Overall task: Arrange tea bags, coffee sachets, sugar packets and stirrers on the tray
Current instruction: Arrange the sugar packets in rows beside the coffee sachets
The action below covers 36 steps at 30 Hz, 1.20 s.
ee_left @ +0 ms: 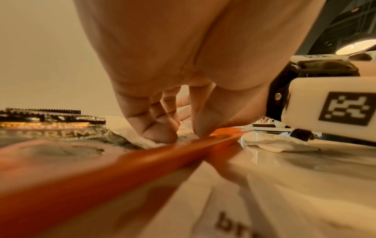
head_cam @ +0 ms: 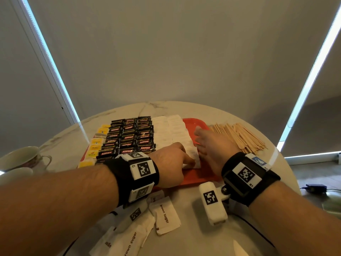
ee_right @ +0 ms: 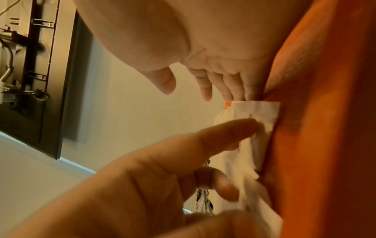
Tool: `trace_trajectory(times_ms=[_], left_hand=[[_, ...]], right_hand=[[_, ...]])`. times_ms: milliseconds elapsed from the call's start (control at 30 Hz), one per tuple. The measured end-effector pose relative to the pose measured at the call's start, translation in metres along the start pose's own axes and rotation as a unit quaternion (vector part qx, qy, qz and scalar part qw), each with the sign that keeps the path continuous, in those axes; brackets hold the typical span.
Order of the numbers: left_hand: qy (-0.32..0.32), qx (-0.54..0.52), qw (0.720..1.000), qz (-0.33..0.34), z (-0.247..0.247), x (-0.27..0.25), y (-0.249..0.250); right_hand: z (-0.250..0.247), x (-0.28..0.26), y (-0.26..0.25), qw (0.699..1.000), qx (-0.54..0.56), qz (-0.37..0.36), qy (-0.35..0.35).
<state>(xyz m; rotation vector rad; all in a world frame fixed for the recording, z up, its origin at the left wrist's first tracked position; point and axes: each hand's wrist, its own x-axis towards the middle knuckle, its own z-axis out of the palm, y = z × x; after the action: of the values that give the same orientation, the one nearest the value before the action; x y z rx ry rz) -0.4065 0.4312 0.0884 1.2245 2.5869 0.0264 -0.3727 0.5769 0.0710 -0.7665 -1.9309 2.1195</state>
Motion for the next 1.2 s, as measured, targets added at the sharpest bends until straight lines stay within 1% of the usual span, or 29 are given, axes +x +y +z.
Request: trace_trajectory(times_ms=[100,167,267,300,333,400,433,500,567,667,767,833,867,933,1033,1100,1200], left_hand=[[0.007,-0.009,1.000,0.001,0.000,0.001,-0.002],[0.019,-0.025,1.000,-0.002,0.001,0.002,-0.003],[0.068,-0.080,0.994,-0.008,-0.003,-0.002,-0.005],[0.090,-0.107,0.990,-0.007,-0.005,-0.005,-0.007],[0.113,-0.137,0.984,-0.005,-0.008,-0.011,-0.010],[0.157,-0.201,0.967,-0.006,-0.015,-0.027,-0.016],[0.173,-0.223,0.959,-0.011,-0.018,-0.037,-0.019],[0.194,-0.237,0.952,-0.022,-0.021,-0.059,-0.027],[0.199,-0.239,0.950,-0.036,-0.020,-0.084,-0.037],[0.183,-0.206,0.960,-0.053,-0.013,-0.120,-0.049],[0.143,-0.159,0.974,-0.082,-0.002,-0.153,-0.056],[0.126,-0.131,0.979,-0.091,0.003,-0.170,-0.059],[0.114,-0.119,0.982,-0.096,0.006,-0.176,-0.061],[0.061,-0.088,0.989,-0.101,0.010,-0.183,-0.060],[-0.022,-0.028,0.996,-0.084,0.018,-0.184,-0.054],[-0.042,0.001,0.995,-0.086,0.026,-0.180,-0.046],[-0.031,0.021,0.994,-0.104,0.035,-0.171,-0.039]], right_hand=[[0.001,0.010,-0.007,1.000,-0.007,0.024,0.017],[0.002,0.015,-0.014,1.000,0.007,0.012,0.009],[0.003,0.009,-0.019,1.000,-0.016,0.005,-0.003],[0.003,0.007,-0.019,0.999,-0.050,-0.014,0.001],[0.004,0.002,-0.020,0.993,-0.106,-0.041,0.012],[0.003,-0.009,-0.023,0.970,-0.221,-0.098,0.030],[0.003,-0.015,-0.025,0.960,-0.255,-0.114,0.022],[0.002,-0.029,-0.028,0.943,-0.311,-0.120,-0.003],[-0.001,-0.046,-0.032,0.921,-0.372,-0.113,-0.018],[-0.006,-0.069,-0.033,0.874,-0.474,-0.097,-0.036],[-0.015,-0.084,-0.026,0.824,-0.561,-0.050,-0.056],[-0.022,-0.091,-0.019,0.796,-0.603,-0.016,-0.055],[-0.025,-0.094,-0.016,0.786,-0.616,0.000,-0.053],[-0.027,-0.101,-0.009,0.774,-0.630,0.024,-0.056],[-0.018,-0.112,-0.001,0.753,-0.651,0.029,-0.087],[-0.004,-0.118,0.002,0.738,-0.663,0.014,-0.128],[0.020,-0.128,0.004,0.722,-0.660,-0.023,-0.203]])
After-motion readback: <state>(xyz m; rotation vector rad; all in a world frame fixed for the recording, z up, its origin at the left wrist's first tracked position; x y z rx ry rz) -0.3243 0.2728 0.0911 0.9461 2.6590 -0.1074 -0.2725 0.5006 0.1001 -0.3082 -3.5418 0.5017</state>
